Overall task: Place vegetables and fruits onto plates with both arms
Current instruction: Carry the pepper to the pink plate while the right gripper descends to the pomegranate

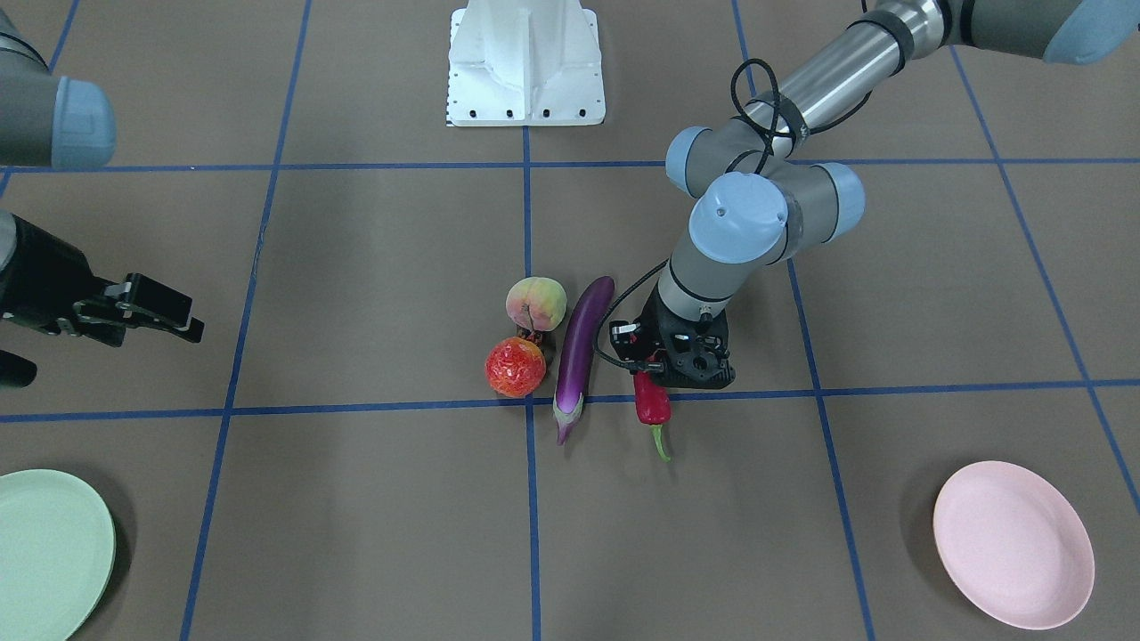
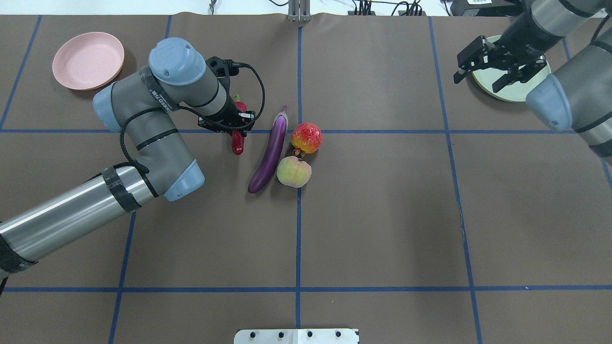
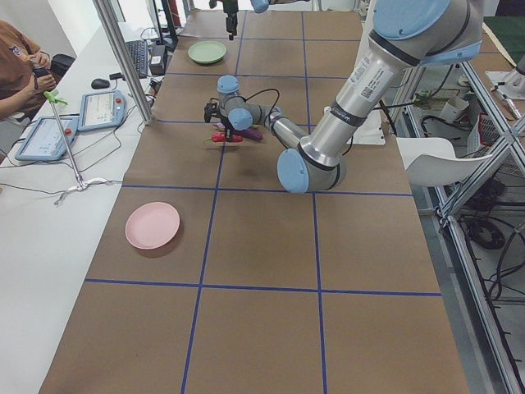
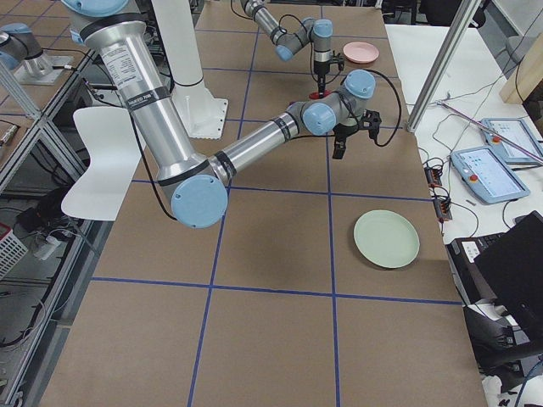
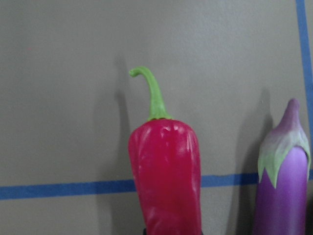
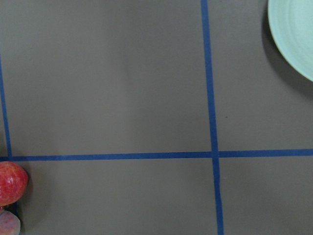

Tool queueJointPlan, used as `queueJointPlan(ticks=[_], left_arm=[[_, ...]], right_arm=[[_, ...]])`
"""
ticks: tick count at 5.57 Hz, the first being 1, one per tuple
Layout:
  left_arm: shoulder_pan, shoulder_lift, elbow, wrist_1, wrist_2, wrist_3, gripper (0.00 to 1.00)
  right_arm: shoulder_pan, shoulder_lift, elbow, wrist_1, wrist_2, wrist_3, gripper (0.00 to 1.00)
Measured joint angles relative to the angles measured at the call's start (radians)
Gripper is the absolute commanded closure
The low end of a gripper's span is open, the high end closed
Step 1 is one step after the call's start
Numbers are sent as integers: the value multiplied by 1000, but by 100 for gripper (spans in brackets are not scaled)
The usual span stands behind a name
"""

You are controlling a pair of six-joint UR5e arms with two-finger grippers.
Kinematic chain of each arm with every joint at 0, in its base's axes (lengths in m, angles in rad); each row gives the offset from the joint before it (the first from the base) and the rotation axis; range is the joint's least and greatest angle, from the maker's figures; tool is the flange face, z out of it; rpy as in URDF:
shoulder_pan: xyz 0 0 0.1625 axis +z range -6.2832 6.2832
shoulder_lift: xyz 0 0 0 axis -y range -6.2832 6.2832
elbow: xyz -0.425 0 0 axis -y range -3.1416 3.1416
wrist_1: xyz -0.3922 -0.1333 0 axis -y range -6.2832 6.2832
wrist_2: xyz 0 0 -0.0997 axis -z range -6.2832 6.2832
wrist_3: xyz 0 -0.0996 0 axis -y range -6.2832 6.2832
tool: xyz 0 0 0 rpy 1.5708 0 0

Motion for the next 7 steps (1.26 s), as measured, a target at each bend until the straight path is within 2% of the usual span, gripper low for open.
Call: queueJointPlan(ticks=[1,3,5,7], left_arm=[[-51,2,2,1,-30,2,100],[-161,6,38,18,-85,75,100],[-294,9,126,48,-136,216,100],[-404,5,246,51,-157,378,100]], right_arm=[[-62,55,-20,19,-66,76,1],[-177,178,-134,123,-182,287,1],[-270,289,-246,179,-276,418,1],[-341,340,-303,187,-338,477,1]])
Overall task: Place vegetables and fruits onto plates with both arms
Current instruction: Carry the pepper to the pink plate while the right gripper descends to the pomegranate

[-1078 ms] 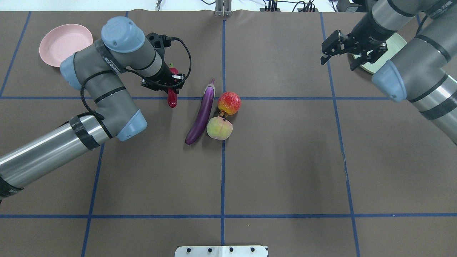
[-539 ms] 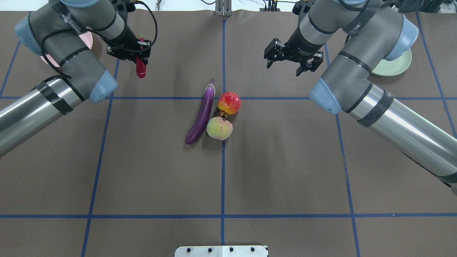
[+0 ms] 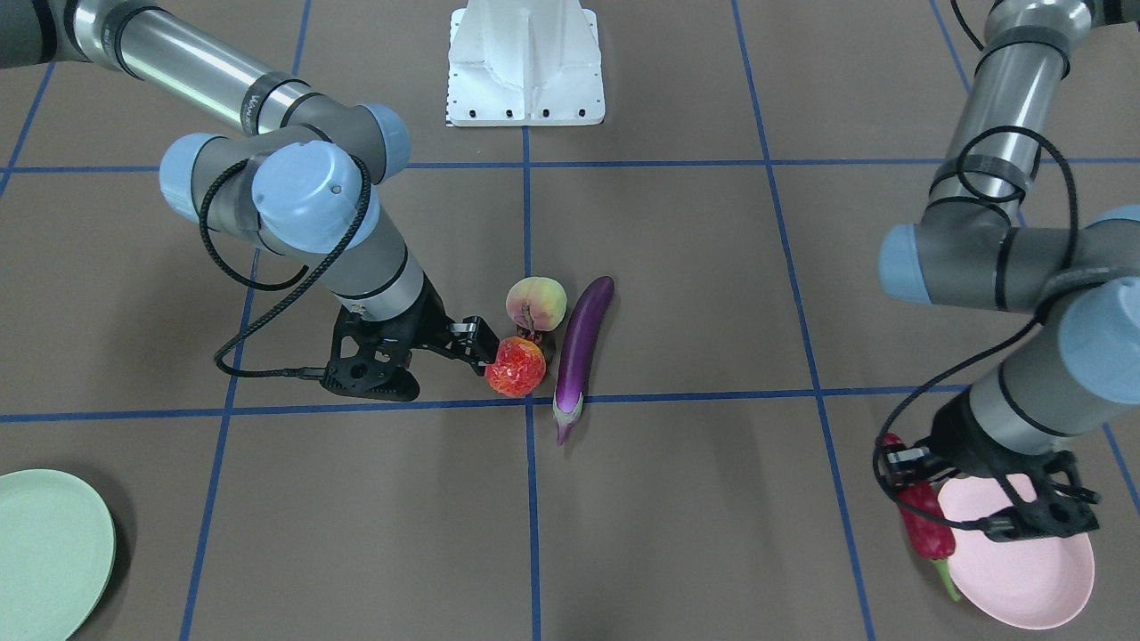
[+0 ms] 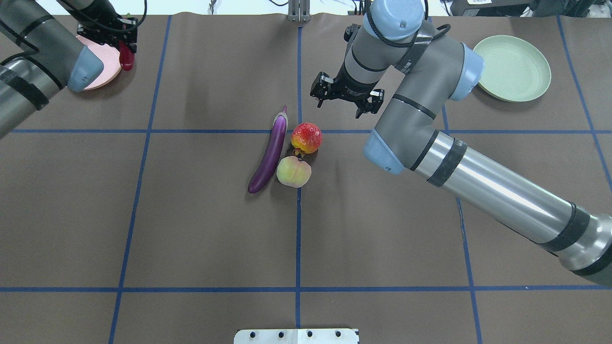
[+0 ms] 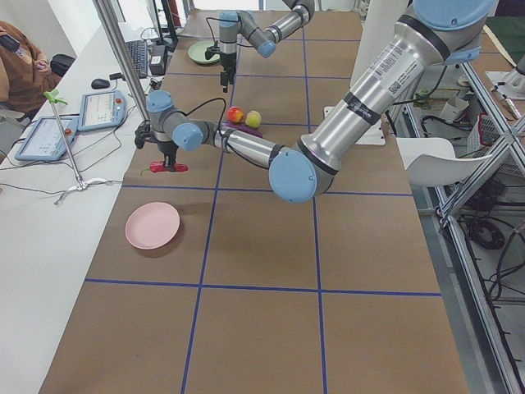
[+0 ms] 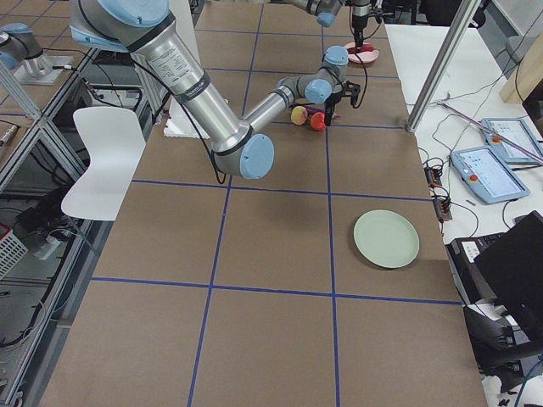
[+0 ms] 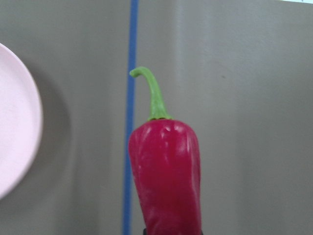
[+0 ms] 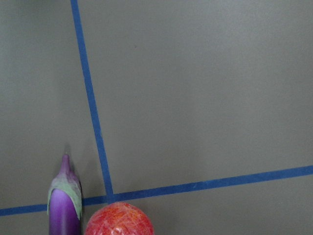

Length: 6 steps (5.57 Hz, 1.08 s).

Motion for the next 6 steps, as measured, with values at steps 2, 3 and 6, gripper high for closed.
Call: queueJointPlan(ticks=[2,3,6], left_arm=[[-53,-11,118,-2,29,105,100],[-61,-36,179,-5,88,122,100],[-62,-83,330,-47,223,171,100]], right_arm=[[-56,57,-73,2,-53,52,1],[-81,70,-98,8,-82,60,1],[-114,76,-128,22,-111,76,1]])
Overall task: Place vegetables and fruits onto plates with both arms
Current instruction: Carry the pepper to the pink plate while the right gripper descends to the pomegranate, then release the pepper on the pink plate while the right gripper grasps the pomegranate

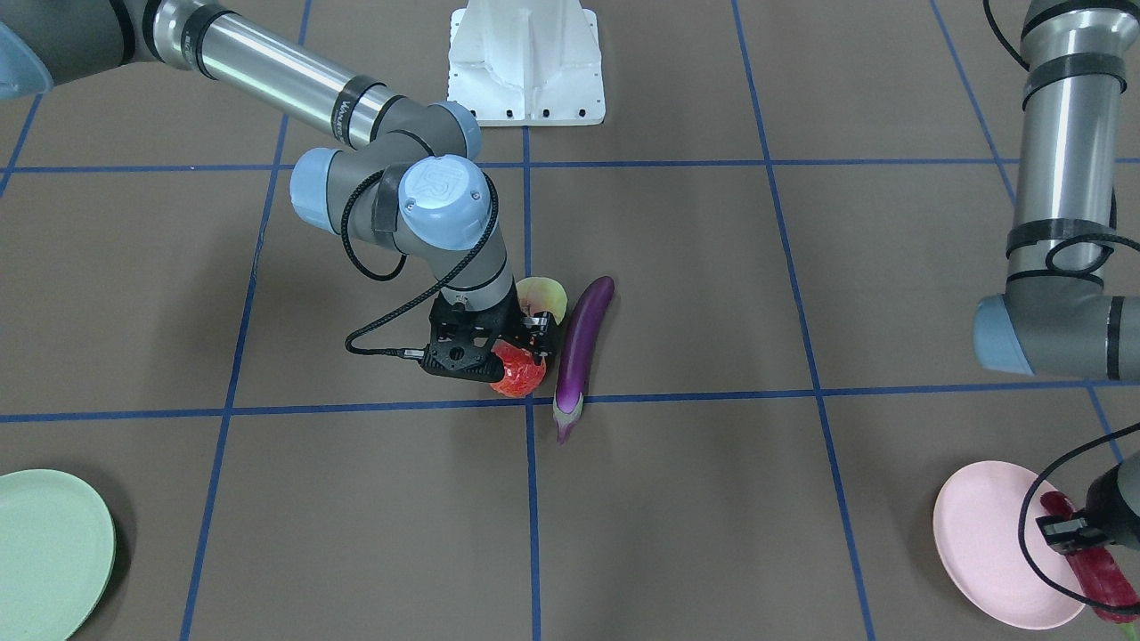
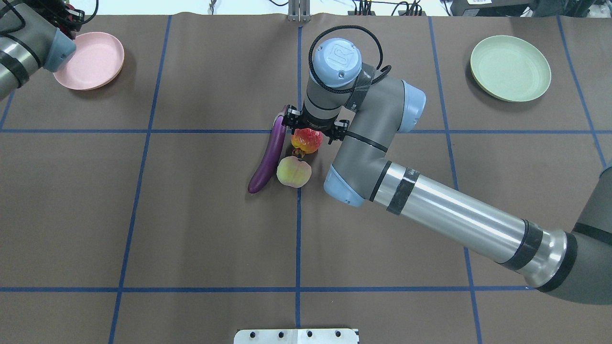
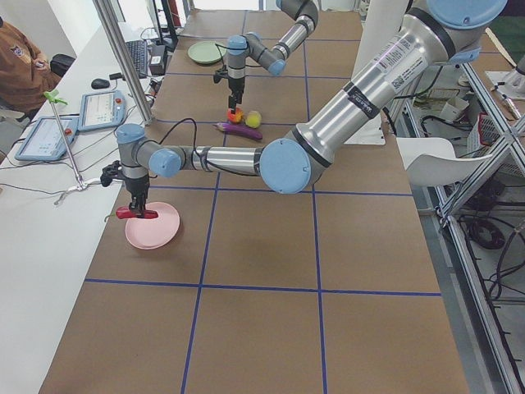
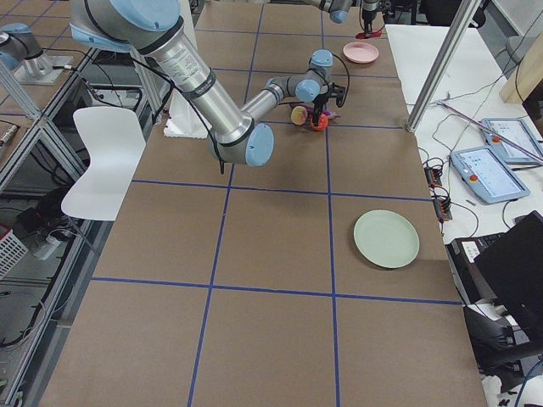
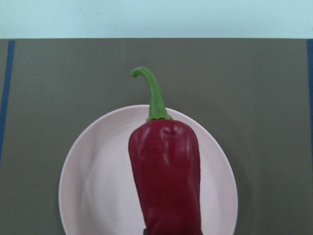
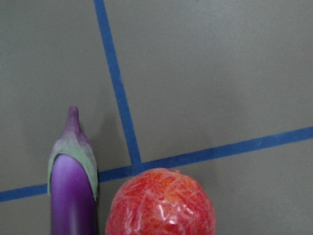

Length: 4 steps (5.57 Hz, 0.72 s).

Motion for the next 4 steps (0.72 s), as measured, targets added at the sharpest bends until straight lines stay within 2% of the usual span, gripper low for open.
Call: queueJointPlan(ticks=[2,3,4], left_arm=[[36,-5,48,-45,67,4,100],[65,-5,53,-49,94,5,64],[87,-3,54,-50,120,16,6]], right_arm=[[-5,1,-9,1,-7,1,1],[-6,1,-10,1,-8,1,1],[-6,0,-11,0,-8,1,2]])
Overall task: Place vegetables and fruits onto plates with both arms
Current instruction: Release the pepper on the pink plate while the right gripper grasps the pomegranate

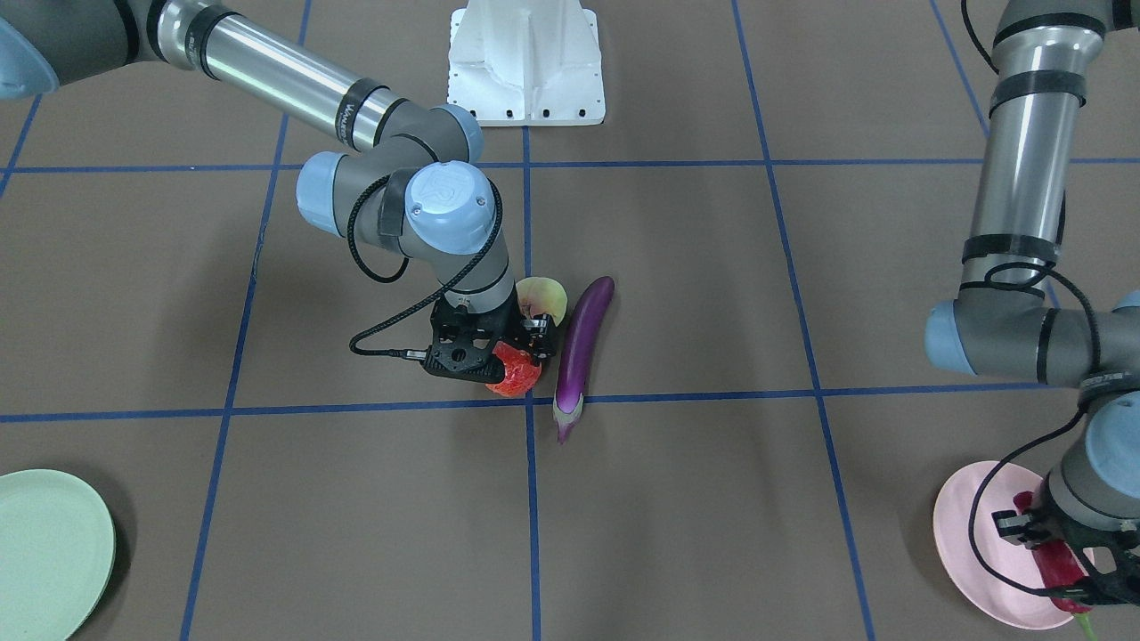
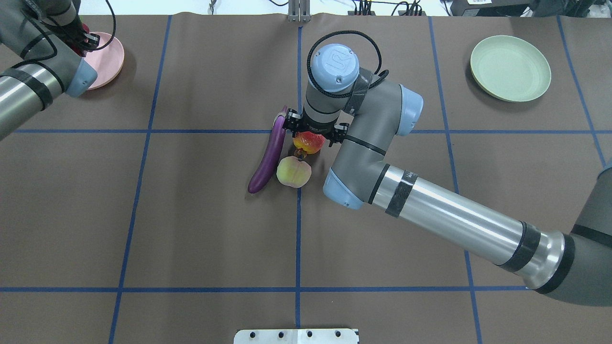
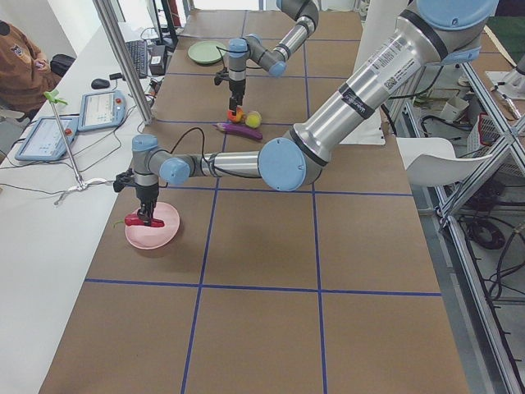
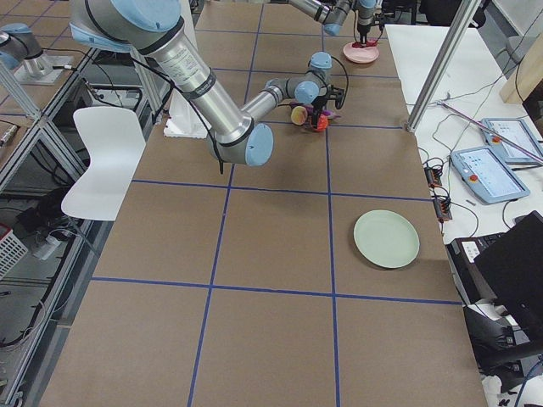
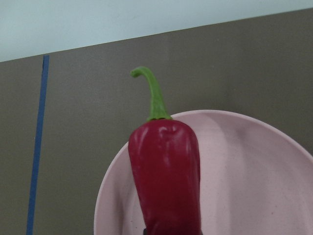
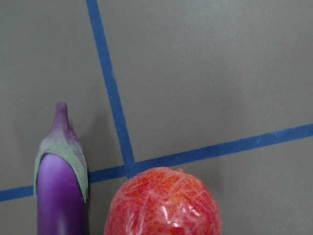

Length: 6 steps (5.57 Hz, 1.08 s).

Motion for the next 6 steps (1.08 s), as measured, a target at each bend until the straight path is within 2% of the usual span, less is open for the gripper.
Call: queueJointPlan(ticks=[2,4,5,6], left_arm=[[7,5,0,-12,18,23,1],[4,6,-3,-22,24,24,1],[3,7,-3,-22,24,24,1],[2,7,-5,-22,24,24,1]], right_arm=[[0,4,-1,1,-3,-3,2],[0,8,-19,33,-21,-9,2],[0,9,-35,62,-31,-11,59],[-1,10,-41,70,-38,-9,100]])
